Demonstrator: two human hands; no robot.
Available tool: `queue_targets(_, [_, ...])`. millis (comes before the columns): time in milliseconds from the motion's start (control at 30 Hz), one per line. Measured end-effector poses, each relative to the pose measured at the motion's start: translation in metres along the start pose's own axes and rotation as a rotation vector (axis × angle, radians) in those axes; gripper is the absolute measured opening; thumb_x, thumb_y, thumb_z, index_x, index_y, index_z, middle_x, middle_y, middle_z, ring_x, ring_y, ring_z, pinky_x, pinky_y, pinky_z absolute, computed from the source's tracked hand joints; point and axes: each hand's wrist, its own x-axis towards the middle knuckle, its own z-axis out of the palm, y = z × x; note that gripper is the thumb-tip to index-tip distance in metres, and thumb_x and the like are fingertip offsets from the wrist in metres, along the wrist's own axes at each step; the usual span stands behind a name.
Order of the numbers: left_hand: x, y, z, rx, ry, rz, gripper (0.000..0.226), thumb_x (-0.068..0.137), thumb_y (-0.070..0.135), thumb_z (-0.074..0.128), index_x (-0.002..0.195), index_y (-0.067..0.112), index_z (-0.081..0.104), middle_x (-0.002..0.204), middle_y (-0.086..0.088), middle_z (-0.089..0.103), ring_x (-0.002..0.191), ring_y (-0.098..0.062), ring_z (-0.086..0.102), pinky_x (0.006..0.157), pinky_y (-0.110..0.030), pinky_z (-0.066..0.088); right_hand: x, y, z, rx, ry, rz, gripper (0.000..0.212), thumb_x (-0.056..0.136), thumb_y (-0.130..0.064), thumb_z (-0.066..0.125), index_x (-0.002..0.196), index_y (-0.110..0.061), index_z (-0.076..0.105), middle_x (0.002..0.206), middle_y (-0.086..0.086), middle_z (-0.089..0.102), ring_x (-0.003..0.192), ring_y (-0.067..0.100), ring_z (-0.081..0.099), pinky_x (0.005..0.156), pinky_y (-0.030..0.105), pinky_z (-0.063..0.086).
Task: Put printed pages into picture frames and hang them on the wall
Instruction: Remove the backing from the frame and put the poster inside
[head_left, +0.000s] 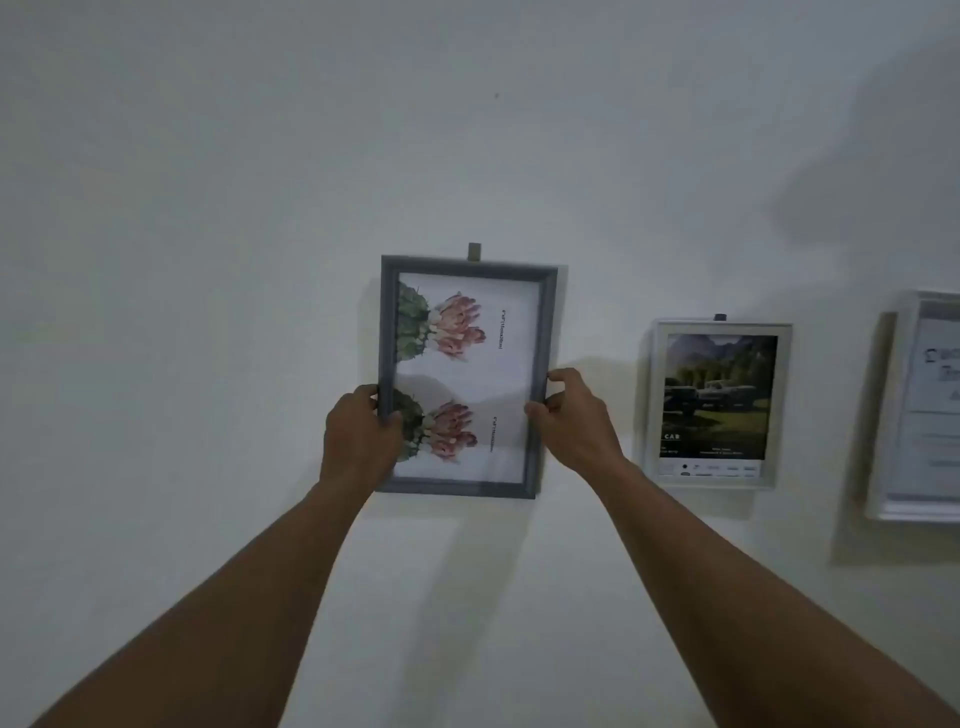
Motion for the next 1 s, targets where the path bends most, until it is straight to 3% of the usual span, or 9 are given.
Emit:
queue_targets(67, [0.003, -0.003, 0.003, -0.068, 0.021, -0.012, 0.040, 0.088, 0.013, 0.065, 0.126, 0.007, 0.055, 0.116, -0.013, 0.062, 0.104, -0.028, 0.060, 0.088, -0.031, 0.046, 0.003, 0.000, 0.008, 0.008, 0.038, 0.002, 0.046, 0.098, -0.024, 0.059, 0.139, -0.018, 0.038, 0.101, 0.007, 0.065, 0.083, 0.016, 0.061, 0.071, 0.029, 0.048])
queue_targets(167, [0.006, -0.009, 0.011, -0.099, 0.042, -0.027, 0.036, 0.086, 0.011, 0.066, 0.120, 0.010, 0.054, 0.114, -0.012, 0.060, 0.102, -0.027, 0.059, 0.086, -0.033, 0.048, 0.007, 0.008, 0.017, 0.041, 0.084, 0.004, 0.041, 0.098, -0.017, 0.059, 0.134, -0.019, 0.040, 0.104, 0.005, 0.063, 0.092, 0.023, 0.063, 0.078, 0.034, 0.054])
queue_targets(267, [0.011, -0.010, 0.010, -0.144, 0.041, -0.037, 0.031, 0.087, 0.010, 0.066, 0.114, 0.013, 0.052, 0.109, -0.008, 0.063, 0.096, -0.025, 0.061, 0.081, -0.030, 0.049, 0.010, 0.011, 0.019, 0.129, 0.086, 0.008, 0.036, 0.098, -0.011, 0.056, 0.129, -0.021, 0.040, 0.095, -0.006, 0.060, 0.091, 0.020, 0.061, 0.073, 0.029, 0.052])
queue_targets(367, [0.010, -0.009, 0.005, -0.236, 0.005, -0.064, 0.031, 0.089, 0.006, 0.064, 0.114, 0.014, 0.047, 0.100, -0.005, 0.063, 0.086, -0.019, 0.060, 0.067, -0.016, 0.045, 0.010, 0.013, 0.020, 0.182, 0.075, 0.007, 0.040, 0.099, -0.009, 0.053, 0.132, -0.027, 0.037, 0.090, -0.012, 0.057, 0.090, 0.018, 0.059, 0.068, 0.024, 0.050])
queue_targets(433, [0.009, -0.008, 0.001, -0.274, -0.024, -0.067, 0.037, 0.090, 0.005, 0.063, 0.119, 0.017, 0.045, 0.094, -0.002, 0.061, 0.083, -0.018, 0.060, 0.060, -0.012, 0.042, 0.009, 0.012, 0.020, 0.205, 0.058, 0.007, 0.049, 0.100, -0.009, 0.052, 0.140, -0.031, 0.033, 0.097, -0.007, 0.058, 0.093, 0.018, 0.059, 0.076, 0.030, 0.055])
queue_targets(633, [0.012, -0.008, -0.011, -0.282, -0.041, 0.038, 0.066, 0.092, 0.003, 0.057, 0.143, 0.038, 0.034, 0.099, -0.002, 0.059, 0.088, -0.019, 0.061, 0.072, -0.027, 0.054, 0.011, 0.012, 0.019, 0.260, 0.012, 0.013, 0.074, 0.100, -0.010, 0.054, 0.155, -0.042, 0.017, 0.106, 0.006, 0.062, 0.102, 0.022, 0.063, 0.087, 0.039, 0.057])
queue_targets(733, [0.009, -0.001, -0.018, -0.264, -0.054, 0.063, 0.074, 0.093, 0.004, 0.056, 0.148, 0.045, 0.027, 0.100, -0.005, 0.059, 0.081, -0.022, 0.060, 0.075, -0.035, 0.057, 0.009, 0.009, 0.010, 0.251, 0.004, -0.027, 0.079, 0.100, -0.009, 0.054, 0.155, -0.045, 0.010, 0.101, 0.010, 0.064, 0.095, 0.023, 0.064, 0.072, 0.023, 0.053])
queue_targets(900, [-0.007, 0.013, -0.031, -0.341, -0.127, 0.035, 0.074, 0.095, 0.006, 0.054, 0.146, 0.052, 0.025, 0.103, -0.002, 0.061, 0.079, -0.022, 0.063, 0.074, -0.035, 0.058, -0.011, 0.008, -0.012, 0.283, 0.008, -0.052, 0.079, 0.099, -0.009, 0.056, 0.153, -0.048, 0.015, 0.097, 0.015, 0.066, 0.090, 0.032, 0.065, 0.079, 0.037, 0.058])
queue_targets(1000, [-0.033, 0.025, -0.034, -0.440, -0.185, -0.014, 0.070, 0.096, 0.004, 0.054, 0.147, 0.047, 0.030, 0.103, 0.000, 0.062, 0.082, -0.018, 0.064, 0.070, -0.022, 0.056, -0.035, 0.013, -0.030, 0.307, -0.015, -0.043, 0.076, 0.098, -0.008, 0.056, 0.154, -0.046, 0.020, 0.086, 0.012, 0.061, 0.078, 0.024, 0.061, 0.063, 0.023, 0.055])
